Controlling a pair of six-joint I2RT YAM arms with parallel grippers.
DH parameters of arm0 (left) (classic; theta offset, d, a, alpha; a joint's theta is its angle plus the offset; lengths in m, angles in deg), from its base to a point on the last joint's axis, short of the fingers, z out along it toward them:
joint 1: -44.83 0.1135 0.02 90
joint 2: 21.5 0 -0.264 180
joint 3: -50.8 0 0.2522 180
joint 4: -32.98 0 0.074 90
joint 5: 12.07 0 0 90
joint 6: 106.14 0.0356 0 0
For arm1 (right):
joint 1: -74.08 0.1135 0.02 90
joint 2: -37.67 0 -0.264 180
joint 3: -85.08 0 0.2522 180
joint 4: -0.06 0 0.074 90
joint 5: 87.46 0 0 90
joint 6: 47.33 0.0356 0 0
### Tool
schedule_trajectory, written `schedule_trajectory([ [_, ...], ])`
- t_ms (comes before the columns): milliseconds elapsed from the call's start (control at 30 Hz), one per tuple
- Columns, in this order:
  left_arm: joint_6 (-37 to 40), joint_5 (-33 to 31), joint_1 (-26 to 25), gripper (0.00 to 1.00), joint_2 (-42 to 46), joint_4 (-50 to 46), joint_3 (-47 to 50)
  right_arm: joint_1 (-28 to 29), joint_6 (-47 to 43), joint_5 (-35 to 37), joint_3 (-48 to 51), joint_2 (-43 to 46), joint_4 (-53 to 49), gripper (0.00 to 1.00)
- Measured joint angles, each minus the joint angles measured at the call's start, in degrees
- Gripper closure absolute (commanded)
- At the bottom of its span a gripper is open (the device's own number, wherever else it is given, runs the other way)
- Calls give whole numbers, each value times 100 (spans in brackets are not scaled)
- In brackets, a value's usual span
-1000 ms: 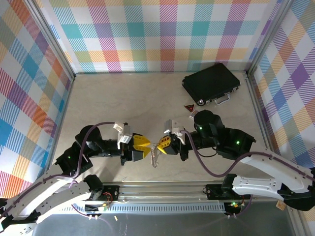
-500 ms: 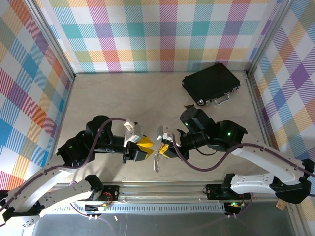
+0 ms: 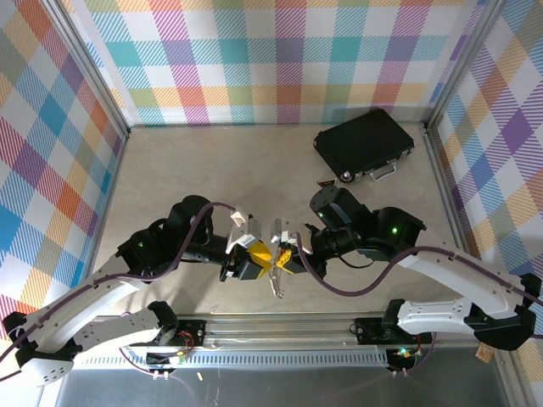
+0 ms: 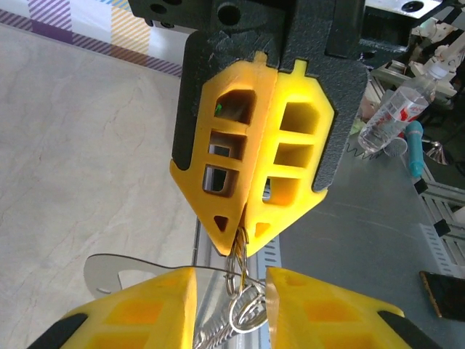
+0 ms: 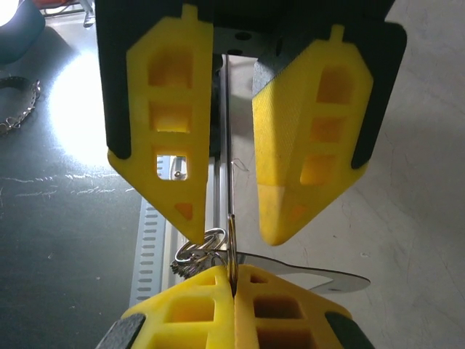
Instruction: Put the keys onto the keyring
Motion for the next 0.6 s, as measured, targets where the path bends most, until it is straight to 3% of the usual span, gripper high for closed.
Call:
schedule_trajectory([
  [300,101,59,-7,99,-9,17,-7,15,24,-42,0,-13,55,100],
  [533,42,63,-7,100,59,79,9,26,66,-42,0,-7,96,100],
  [600,-52,57,-4,100,151,214,90,35,107,-39,7,24,162,93],
])
